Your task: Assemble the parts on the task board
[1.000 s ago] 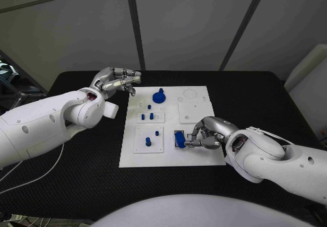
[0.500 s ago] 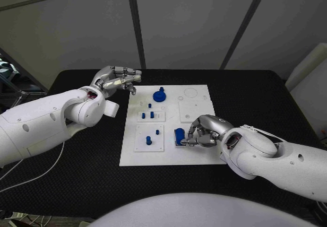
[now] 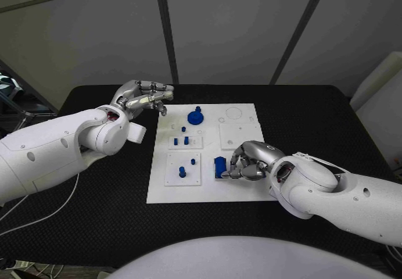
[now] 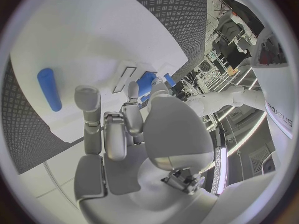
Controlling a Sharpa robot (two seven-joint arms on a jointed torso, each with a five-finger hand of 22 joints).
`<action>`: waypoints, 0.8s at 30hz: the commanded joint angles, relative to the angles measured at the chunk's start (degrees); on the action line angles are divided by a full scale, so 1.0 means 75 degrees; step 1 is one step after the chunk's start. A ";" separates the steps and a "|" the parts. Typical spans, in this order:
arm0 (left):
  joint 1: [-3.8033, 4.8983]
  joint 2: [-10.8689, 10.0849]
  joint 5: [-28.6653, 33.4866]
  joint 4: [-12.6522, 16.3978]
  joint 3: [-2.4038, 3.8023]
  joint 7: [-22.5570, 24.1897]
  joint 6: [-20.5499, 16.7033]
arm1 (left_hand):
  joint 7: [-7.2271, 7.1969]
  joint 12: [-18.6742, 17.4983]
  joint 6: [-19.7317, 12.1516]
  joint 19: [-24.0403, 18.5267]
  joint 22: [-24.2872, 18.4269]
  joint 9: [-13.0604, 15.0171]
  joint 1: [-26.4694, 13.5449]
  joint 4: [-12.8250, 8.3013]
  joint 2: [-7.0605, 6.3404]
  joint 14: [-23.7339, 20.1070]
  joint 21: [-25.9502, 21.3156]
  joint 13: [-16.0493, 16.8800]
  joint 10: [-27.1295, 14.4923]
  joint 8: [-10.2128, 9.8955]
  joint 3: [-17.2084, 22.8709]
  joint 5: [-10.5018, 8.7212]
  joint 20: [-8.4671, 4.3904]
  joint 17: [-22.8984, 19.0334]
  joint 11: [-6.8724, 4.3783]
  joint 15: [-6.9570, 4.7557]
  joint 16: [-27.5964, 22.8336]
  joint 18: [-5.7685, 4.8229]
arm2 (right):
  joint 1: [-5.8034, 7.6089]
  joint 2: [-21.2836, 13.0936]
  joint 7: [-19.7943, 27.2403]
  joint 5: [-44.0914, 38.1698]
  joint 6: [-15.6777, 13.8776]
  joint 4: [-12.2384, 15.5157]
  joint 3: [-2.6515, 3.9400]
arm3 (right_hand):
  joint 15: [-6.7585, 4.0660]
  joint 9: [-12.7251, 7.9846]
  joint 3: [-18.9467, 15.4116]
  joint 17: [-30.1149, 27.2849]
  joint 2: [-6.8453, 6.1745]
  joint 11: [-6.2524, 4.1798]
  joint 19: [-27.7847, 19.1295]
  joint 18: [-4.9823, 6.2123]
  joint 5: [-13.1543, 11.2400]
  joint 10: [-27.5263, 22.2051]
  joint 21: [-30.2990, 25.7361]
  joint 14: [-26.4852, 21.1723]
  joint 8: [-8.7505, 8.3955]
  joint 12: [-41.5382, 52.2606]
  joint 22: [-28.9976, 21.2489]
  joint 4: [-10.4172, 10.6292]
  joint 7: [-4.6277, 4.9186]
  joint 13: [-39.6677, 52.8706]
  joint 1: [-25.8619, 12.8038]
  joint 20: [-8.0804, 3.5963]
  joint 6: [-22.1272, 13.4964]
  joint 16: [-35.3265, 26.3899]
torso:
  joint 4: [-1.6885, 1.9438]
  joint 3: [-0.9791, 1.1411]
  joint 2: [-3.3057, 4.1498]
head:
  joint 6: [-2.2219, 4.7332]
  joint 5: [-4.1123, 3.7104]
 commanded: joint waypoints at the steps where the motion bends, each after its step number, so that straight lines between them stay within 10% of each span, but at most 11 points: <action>1: 0.0011 0.0013 0.0018 0.0009 0.0004 0.0056 0.0059 | 0.0001 0.0034 -0.0035 0.0012 -0.0008 0.0003 0.0011 -0.0011 0.0067 -0.0057 -0.0037 0.0009 -0.0058 0.0047 -0.0024 0.0034 0.0014 -0.0008 0.0021 0.0003 0.0048 -0.0081 | 0.0012 0.0031 0.0104 0.0031 0.0122 -0.0018 0.0006 | -0.0056 0.0014 -0.0020 0.1619 -0.0015 -0.0041 0.0005 -0.0064 0.0004 0.0030 0.0037 0.0739 0.0046 -0.0034 -0.0001 -0.0059 -0.0019 -0.0007 0.0102 -0.0035 -0.0037 0.0031 | 0.0006 0.0002 0.0005 | 0.0014 0.0006; 17: 0.0010 -0.0003 0.0018 -0.0002 0.0004 0.0049 0.0045 | 0.0004 0.0054 -0.0039 0.0014 -0.0014 0.0003 0.0015 -0.0007 0.0081 -0.0061 -0.0044 0.0011 -0.0070 0.0054 -0.0022 0.0035 0.0015 -0.0012 0.0023 0.0005 0.0051 -0.0082 | 0.0011 -0.0251 0.0296 0.0039 -0.0061 0.0230 0.0006 | -0.0035 0.0055 -0.0305 0.1580 -0.0291 -0.0014 -0.0029 -0.0057 -0.0365 0.0008 -0.0009 0.0731 0.0057 -0.0079 -0.0050 -0.0035 0.0012 -0.0018 0.0136 -0.0020 -0.0066 0.0010 | -0.0012 0.0010 -0.0005 | 0.0022 0.0017; 24: 0.0009 -0.0008 0.0018 -0.0005 0.0004 0.0047 0.0037 | 0.0004 0.0054 -0.0039 0.0014 -0.0014 0.0003 0.0015 -0.0007 0.0081 -0.0061 -0.0044 0.0011 -0.0070 0.0054 -0.0022 0.0035 0.0015 -0.0012 0.0023 0.0005 0.0051 -0.0082 | 0.0013 -0.0828 0.0525 0.0383 -0.0671 0.0560 0.0009 | 0.0012 -0.0051 -0.0275 0.1375 0.0137 0.0050 -0.0092 -0.0037 0.0021 -0.0197 -0.0111 0.0685 -0.0184 -0.0537 -0.0186 0.0151 0.0094 -0.0373 0.0111 0.0016 -0.0245 -0.0096 | -0.0012 0.0006 -0.0008 | 0.0045 -0.0008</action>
